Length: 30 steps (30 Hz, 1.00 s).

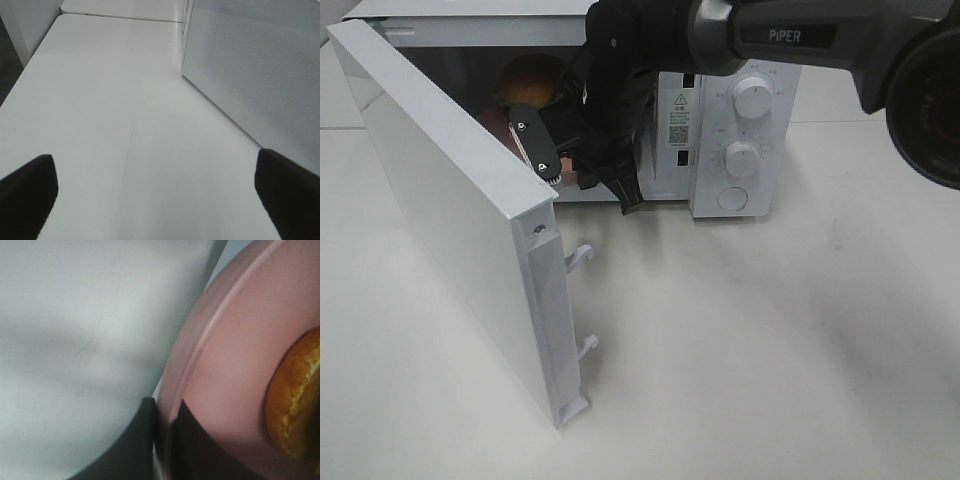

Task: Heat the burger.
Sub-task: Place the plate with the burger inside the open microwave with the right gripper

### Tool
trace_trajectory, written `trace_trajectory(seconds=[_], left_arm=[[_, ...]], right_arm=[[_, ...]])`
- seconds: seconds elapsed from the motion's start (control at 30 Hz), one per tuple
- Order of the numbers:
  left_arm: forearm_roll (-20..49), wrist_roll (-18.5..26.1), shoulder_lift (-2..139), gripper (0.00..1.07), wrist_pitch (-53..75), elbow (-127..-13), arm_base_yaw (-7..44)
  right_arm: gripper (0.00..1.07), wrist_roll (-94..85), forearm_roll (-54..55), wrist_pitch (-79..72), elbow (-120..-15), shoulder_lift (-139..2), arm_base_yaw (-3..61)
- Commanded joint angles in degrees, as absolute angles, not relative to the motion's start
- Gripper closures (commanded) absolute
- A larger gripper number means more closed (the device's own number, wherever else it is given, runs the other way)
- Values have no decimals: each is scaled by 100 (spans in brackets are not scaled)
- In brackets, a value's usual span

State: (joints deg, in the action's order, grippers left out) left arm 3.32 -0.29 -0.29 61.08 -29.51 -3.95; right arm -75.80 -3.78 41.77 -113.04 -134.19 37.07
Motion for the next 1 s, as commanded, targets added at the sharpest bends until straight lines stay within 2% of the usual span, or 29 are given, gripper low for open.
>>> trace_trajectory(seconds=[0.03,0.47,1.0], left_arm=[[327,-80,-52,7,6096,-3002,-401],[327,-80,-52,7,6096,-3002,-401],[327,-80,-52,7,6096,-3002,-401]], right_arm=[[107,-7557,-476,3816,-11528,-13453,3701],[106,-7489,-487,3673,-12026,-13848,3690],[102,-7277,-613,3403,-12026,-13883,3633]])
